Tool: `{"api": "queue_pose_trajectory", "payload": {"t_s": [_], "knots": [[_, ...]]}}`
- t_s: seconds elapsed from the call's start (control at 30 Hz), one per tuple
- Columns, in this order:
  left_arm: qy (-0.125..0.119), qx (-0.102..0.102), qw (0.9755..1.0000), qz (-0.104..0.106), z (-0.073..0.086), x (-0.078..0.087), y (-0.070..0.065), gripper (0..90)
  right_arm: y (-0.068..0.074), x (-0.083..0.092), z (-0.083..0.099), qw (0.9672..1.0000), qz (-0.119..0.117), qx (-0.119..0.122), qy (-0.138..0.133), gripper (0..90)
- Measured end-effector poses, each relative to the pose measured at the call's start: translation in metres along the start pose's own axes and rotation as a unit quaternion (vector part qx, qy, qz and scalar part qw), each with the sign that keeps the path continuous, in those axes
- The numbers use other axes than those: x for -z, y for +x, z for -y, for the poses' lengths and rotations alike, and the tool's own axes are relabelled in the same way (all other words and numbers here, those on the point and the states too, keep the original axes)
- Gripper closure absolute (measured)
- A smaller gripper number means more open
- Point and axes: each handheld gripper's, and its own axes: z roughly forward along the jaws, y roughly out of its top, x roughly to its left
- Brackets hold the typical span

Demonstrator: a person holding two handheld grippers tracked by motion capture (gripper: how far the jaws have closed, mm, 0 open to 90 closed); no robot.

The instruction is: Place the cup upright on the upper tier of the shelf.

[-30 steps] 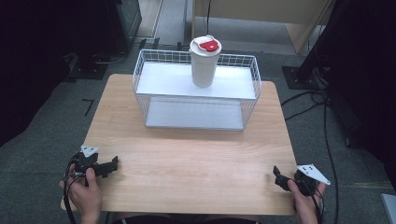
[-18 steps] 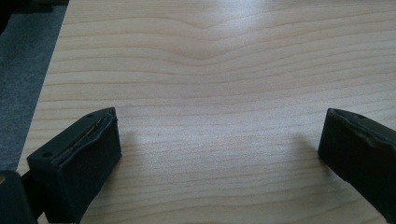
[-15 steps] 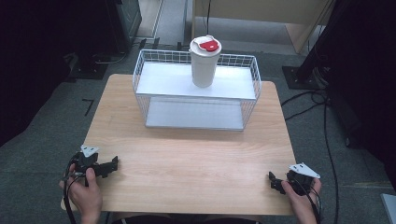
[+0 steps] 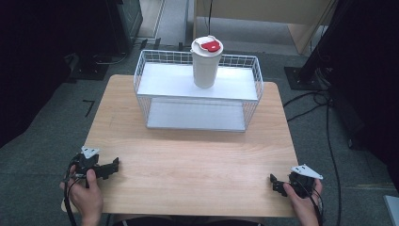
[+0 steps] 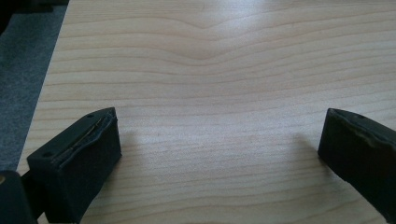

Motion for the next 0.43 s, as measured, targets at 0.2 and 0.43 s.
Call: {"api": "queue_pose_trajectory", "payload": {"t_s": [0.2,0.43], "knots": [[0.000,0.000,1.0000,0.000,0.0000,0.0000,0.0000,0.0,0.0000,-0.0001,0.0000,1.0000,0.000,0.000,0.000,0.8],[-0.001,0.000,1.0000,0.000,-0.0002,-0.0004,0.0000,0.0,0.0004,-0.0014,-0.0012,1.0000,0.004,-0.003,0.000,0.2]]}}
